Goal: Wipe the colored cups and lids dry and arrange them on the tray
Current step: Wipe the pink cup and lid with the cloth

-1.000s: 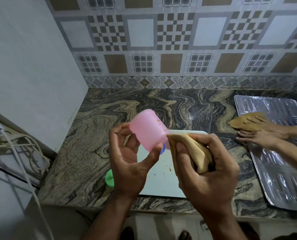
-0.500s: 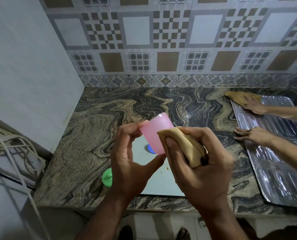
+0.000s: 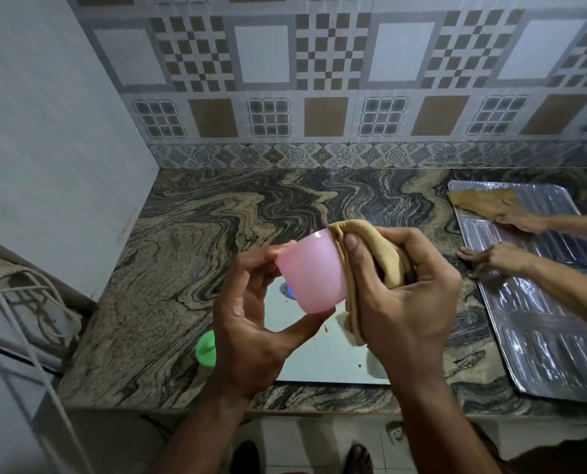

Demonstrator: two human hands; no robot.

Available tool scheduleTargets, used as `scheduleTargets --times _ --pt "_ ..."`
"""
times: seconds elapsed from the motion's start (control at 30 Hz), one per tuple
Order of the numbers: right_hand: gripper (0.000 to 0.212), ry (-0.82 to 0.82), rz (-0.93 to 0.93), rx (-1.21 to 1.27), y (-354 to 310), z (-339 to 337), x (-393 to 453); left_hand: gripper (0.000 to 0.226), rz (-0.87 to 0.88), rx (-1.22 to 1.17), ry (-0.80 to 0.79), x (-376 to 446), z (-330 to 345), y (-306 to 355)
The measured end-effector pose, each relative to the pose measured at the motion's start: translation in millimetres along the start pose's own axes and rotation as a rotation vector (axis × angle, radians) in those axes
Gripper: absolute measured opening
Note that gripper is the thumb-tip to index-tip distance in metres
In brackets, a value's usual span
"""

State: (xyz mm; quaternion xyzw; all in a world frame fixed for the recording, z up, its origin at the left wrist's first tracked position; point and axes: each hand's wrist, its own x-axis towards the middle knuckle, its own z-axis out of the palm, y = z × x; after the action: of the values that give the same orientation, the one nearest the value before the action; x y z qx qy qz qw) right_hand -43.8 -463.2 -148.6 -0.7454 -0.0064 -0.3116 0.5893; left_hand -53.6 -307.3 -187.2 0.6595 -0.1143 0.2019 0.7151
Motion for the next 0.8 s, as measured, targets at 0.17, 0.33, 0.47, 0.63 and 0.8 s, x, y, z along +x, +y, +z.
scheduleTargets --times 0.17,0.33,0.47,0.63,0.8 --pt "0.011 -0.036 0.216 0.078 8 -2 -9 0.066 -0.053 -0.052 0.049 2 1 7" --pt "0.012 -0.009 0.218 0.252 -1 -16 -11 0.077 -0.092 -0.125 0.071 5 4 7" --pt "0.013 -0.079 0.109 0.266 -29 -12 -33 0.075 -0.106 -0.148 0.040 3 5 7" --pt "0.075 -0.736 0.169 -0.792 231 -126 116 0.072 -0.140 -0.130 0.023 1 7 11" --pt "0.082 -0.984 0.188 -1.117 335 -168 182 0.083 -0.142 -0.042 -0.021 2 3 8"
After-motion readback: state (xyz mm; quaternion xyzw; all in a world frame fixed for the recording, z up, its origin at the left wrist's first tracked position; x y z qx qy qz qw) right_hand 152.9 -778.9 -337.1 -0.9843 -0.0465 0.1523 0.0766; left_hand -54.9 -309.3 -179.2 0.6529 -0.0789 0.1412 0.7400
